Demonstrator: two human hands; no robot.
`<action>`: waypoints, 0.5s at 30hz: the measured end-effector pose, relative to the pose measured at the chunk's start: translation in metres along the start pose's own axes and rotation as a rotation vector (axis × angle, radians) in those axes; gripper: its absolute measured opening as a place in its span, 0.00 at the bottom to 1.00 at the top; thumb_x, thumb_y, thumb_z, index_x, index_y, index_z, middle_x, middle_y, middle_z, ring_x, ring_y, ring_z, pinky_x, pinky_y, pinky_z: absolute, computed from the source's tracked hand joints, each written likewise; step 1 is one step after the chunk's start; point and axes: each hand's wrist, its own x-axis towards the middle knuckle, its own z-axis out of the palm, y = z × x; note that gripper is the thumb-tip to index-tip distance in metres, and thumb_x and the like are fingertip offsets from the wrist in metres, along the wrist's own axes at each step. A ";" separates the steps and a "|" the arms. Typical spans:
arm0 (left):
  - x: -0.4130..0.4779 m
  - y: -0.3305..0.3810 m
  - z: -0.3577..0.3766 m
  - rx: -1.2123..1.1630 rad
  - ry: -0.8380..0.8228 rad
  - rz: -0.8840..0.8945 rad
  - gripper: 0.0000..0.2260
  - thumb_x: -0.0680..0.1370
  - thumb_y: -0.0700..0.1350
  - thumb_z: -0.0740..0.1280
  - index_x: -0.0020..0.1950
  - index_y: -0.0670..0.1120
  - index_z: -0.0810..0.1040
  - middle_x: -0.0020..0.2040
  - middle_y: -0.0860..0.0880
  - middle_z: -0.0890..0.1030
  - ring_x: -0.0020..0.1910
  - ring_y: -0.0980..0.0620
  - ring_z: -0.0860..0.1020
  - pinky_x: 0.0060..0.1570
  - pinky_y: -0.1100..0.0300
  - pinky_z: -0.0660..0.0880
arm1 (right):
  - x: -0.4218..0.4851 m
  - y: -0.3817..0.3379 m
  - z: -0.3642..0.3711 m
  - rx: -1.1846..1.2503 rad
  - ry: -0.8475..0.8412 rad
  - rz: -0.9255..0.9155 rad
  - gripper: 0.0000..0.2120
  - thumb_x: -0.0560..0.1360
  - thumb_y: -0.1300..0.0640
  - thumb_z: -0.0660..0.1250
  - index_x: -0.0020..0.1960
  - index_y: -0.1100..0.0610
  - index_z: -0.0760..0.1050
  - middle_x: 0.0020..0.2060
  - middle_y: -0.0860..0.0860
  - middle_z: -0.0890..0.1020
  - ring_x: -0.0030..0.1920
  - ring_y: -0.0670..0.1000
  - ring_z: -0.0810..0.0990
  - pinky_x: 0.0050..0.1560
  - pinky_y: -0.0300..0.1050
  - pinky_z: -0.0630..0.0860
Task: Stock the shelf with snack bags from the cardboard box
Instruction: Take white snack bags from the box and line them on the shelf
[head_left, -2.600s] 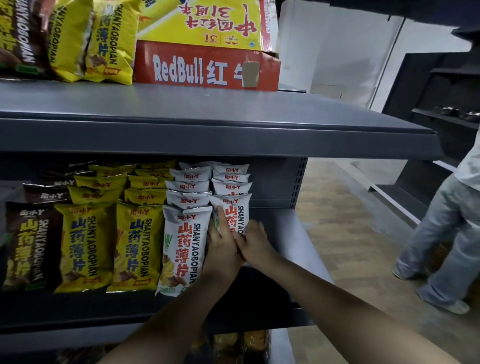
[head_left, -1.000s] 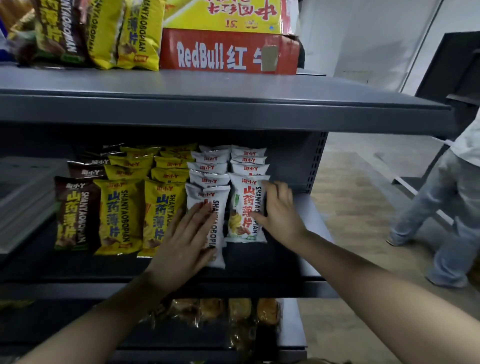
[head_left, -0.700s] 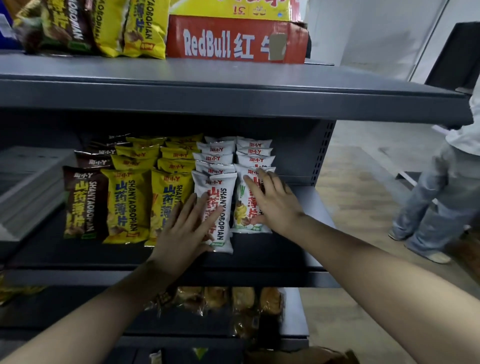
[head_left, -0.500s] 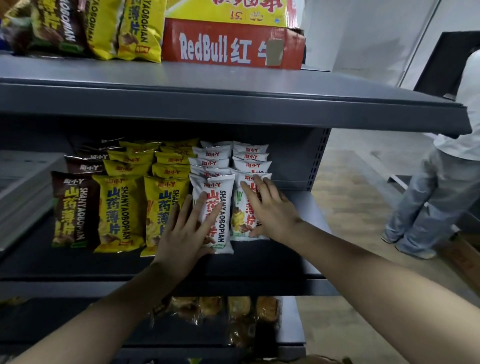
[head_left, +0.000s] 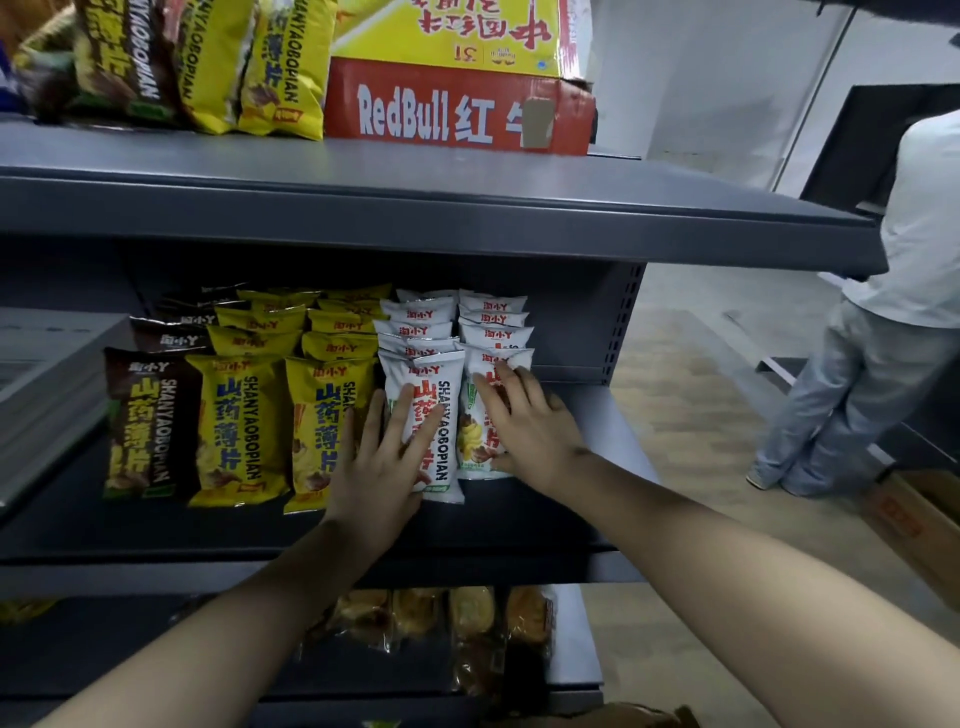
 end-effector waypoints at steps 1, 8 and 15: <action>-0.001 0.002 0.000 0.009 -0.020 -0.018 0.46 0.71 0.56 0.71 0.77 0.52 0.42 0.78 0.40 0.43 0.76 0.34 0.49 0.71 0.35 0.52 | -0.004 -0.002 -0.001 -0.003 0.023 -0.008 0.47 0.72 0.44 0.70 0.78 0.55 0.43 0.77 0.57 0.50 0.75 0.58 0.53 0.66 0.56 0.67; -0.014 0.017 -0.010 0.036 -0.039 -0.054 0.45 0.69 0.47 0.74 0.78 0.50 0.50 0.77 0.38 0.53 0.75 0.34 0.54 0.69 0.34 0.53 | -0.034 -0.008 -0.007 0.060 0.087 -0.041 0.26 0.77 0.52 0.63 0.72 0.57 0.61 0.70 0.55 0.63 0.67 0.57 0.67 0.57 0.55 0.73; -0.024 0.044 -0.019 -0.094 0.143 0.042 0.31 0.62 0.39 0.75 0.66 0.41 0.75 0.64 0.36 0.74 0.66 0.33 0.70 0.62 0.33 0.66 | -0.064 0.002 -0.009 0.049 0.086 -0.038 0.18 0.77 0.55 0.60 0.65 0.59 0.66 0.63 0.56 0.69 0.61 0.58 0.70 0.52 0.52 0.72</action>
